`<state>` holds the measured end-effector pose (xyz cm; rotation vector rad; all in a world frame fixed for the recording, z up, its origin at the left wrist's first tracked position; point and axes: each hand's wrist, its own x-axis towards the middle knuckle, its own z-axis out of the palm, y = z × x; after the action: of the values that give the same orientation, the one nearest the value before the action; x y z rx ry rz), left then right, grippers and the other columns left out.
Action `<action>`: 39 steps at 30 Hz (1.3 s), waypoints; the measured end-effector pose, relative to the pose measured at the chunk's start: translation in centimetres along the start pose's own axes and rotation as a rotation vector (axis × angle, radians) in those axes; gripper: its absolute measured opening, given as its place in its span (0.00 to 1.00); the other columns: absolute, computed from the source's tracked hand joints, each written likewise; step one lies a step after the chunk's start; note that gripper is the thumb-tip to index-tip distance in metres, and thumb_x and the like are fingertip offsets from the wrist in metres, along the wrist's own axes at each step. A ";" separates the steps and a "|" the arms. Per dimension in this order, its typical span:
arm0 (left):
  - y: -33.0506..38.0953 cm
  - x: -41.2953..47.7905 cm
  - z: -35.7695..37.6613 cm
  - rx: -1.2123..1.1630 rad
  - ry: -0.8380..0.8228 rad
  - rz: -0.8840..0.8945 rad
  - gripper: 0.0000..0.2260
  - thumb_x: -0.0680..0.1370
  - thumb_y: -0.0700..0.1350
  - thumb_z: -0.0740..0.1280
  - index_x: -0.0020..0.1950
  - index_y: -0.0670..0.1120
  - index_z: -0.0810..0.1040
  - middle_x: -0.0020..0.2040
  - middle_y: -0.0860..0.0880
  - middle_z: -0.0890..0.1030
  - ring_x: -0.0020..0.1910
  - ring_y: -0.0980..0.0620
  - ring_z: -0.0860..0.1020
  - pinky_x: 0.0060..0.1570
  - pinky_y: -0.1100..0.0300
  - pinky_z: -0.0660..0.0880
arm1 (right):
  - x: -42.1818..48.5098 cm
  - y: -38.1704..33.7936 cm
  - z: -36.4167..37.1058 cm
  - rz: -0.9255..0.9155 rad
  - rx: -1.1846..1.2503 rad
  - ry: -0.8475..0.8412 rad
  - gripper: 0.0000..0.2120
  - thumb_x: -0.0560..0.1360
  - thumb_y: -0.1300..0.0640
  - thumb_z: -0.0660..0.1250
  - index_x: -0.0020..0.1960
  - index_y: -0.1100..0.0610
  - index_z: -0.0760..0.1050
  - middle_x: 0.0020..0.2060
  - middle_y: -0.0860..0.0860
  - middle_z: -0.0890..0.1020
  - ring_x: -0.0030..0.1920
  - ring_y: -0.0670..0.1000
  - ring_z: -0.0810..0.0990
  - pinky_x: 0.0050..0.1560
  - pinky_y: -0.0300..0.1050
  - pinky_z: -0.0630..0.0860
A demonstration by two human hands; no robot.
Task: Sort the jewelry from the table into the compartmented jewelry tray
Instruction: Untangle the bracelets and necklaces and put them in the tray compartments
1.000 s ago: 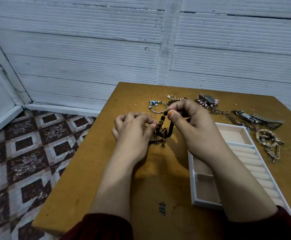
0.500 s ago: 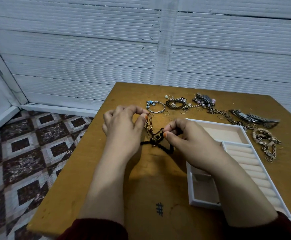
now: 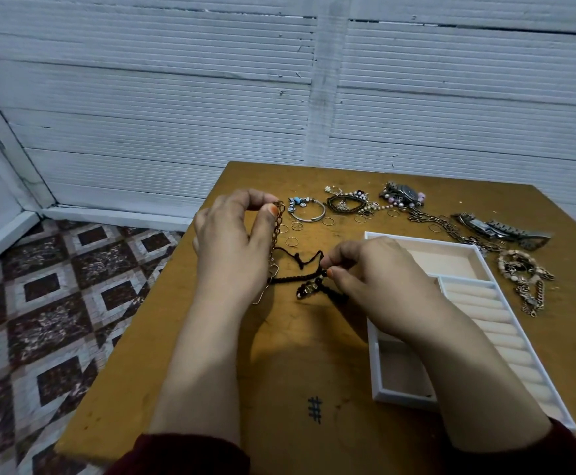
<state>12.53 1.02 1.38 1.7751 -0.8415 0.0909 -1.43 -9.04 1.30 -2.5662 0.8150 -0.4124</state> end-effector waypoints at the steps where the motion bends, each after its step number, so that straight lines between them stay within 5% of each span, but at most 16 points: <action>1: 0.0 0.1 0.0 -0.008 0.001 -0.002 0.04 0.74 0.55 0.60 0.42 0.65 0.72 0.51 0.54 0.80 0.59 0.45 0.74 0.60 0.42 0.69 | -0.1 0.0 -0.1 -0.010 -0.024 0.016 0.07 0.77 0.53 0.64 0.51 0.46 0.80 0.43 0.46 0.83 0.51 0.53 0.77 0.53 0.49 0.73; 12: 1.5 -0.3 0.2 -0.079 0.008 0.046 0.03 0.76 0.52 0.62 0.45 0.60 0.75 0.49 0.56 0.80 0.55 0.52 0.75 0.59 0.45 0.71 | -0.9 -0.2 -2.9 -0.077 0.147 0.195 0.06 0.76 0.55 0.65 0.45 0.42 0.75 0.43 0.40 0.80 0.53 0.49 0.76 0.56 0.53 0.73; 20: 4.0 -0.8 2.4 -0.128 -0.041 0.076 0.05 0.78 0.49 0.64 0.45 0.60 0.76 0.47 0.57 0.78 0.44 0.44 0.73 0.49 0.53 0.70 | -3.4 2.0 -6.0 -0.027 0.264 0.282 0.05 0.77 0.57 0.65 0.46 0.47 0.77 0.42 0.38 0.79 0.47 0.39 0.77 0.46 0.34 0.70; 26: 5.2 -1.4 4.8 -0.173 -0.081 0.112 0.05 0.75 0.53 0.61 0.44 0.61 0.76 0.49 0.53 0.80 0.53 0.47 0.76 0.54 0.44 0.74 | -5.4 4.1 -7.8 0.031 0.391 0.410 0.06 0.77 0.58 0.65 0.47 0.48 0.77 0.41 0.41 0.80 0.42 0.37 0.76 0.39 0.30 0.68; 32: 5.8 -1.9 6.6 -0.168 -0.145 0.145 0.05 0.75 0.50 0.62 0.47 0.57 0.77 0.48 0.52 0.80 0.50 0.51 0.76 0.51 0.50 0.74 | -6.2 6.1 -8.8 0.049 0.431 0.519 0.05 0.77 0.58 0.65 0.48 0.50 0.79 0.39 0.40 0.78 0.38 0.32 0.73 0.38 0.25 0.66; 39: 6.3 -2.5 7.9 -0.156 -0.202 0.140 0.05 0.78 0.43 0.65 0.48 0.54 0.77 0.49 0.50 0.79 0.46 0.54 0.74 0.44 0.60 0.67 | -5.9 7.3 -7.6 0.048 0.565 0.654 0.07 0.77 0.60 0.66 0.47 0.48 0.78 0.40 0.41 0.80 0.40 0.38 0.77 0.42 0.33 0.70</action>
<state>4.37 -5.37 2.33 1.5952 -1.0886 -0.0624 -12.57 -13.22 3.61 -1.8799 0.8086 -1.2989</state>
